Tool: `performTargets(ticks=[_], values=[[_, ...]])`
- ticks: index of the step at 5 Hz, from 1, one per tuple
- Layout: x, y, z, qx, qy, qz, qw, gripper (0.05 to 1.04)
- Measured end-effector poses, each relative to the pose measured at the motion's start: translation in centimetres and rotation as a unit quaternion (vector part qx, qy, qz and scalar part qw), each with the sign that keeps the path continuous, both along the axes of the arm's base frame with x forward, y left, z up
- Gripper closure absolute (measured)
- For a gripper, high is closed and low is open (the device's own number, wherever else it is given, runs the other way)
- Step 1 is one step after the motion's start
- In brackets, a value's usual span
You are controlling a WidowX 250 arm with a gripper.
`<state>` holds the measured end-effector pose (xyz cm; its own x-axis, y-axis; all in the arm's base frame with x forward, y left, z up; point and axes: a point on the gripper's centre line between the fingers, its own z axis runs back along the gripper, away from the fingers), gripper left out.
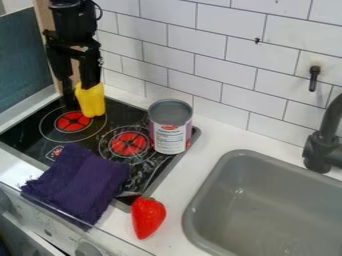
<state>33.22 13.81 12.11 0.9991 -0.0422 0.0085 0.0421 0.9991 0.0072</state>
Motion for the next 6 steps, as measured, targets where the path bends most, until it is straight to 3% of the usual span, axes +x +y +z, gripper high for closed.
performTargets(ticks=[2, 5, 6], values=[[2.8, 1.3, -1.0, 0.002, 0.004, 0.019, 0.9998, 0.083], [4.6, 2.4, -1.3, 0.009, 0.018, 0.024, 0.9995, 0.124], [4.7, 2.5, -1.8, 0.007, 0.024, 0.019, 0.9995, 0.365]])
